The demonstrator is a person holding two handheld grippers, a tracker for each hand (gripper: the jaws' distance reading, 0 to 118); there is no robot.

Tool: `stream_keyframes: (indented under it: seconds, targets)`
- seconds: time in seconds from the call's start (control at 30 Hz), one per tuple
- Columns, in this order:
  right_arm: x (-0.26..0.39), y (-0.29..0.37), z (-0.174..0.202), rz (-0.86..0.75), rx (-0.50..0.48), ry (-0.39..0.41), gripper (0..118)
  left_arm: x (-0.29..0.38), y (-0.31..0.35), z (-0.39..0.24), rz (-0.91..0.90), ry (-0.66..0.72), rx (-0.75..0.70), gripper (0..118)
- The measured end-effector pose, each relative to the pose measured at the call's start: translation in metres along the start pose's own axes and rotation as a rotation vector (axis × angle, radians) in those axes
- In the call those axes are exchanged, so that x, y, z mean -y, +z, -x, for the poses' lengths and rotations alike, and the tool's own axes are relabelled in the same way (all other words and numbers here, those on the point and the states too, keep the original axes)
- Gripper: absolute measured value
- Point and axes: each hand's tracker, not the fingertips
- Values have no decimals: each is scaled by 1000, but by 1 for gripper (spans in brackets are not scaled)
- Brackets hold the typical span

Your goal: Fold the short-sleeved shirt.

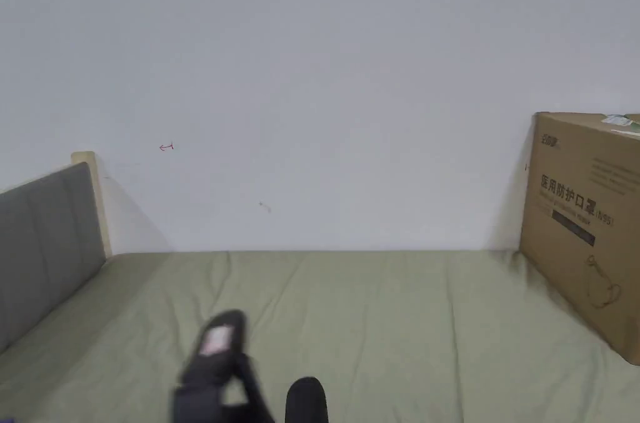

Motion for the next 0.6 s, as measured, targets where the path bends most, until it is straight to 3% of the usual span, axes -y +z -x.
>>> stream_keyframes:
  seconds: [0.03,0.07,0.17,0.23,0.3,0.37,0.47,0.5,0.57,0.6]
  targets:
    - [-5,-5,-16,16,28,-86,118,1,5,-13,-85,-179,-15,118]
    - [-9,-7,-25,15,57,-113,118,1,6,-15,-130,-250,12,117]
    - [-5,-3,-14,-31,30,121,118,-6,1,4,-10,100,156,117]
    - [-2,-2,9,-41,-28,239,118,-6,-6,13,59,222,142,117]
    - [11,0,38,-52,-96,425,118,-7,-15,27,117,358,158,117]
    - [31,7,74,-78,-189,695,118,-3,-26,47,187,597,213,117]
    - [75,25,109,-207,-300,1183,118,33,-43,68,293,1012,264,117]
    - [93,31,112,-280,-317,1353,118,44,-46,71,320,1153,271,117]
    - [121,41,108,-396,-383,1626,118,64,-47,71,373,1366,257,117]
    - [134,42,100,-483,-368,1750,118,73,-46,69,400,1446,248,117]
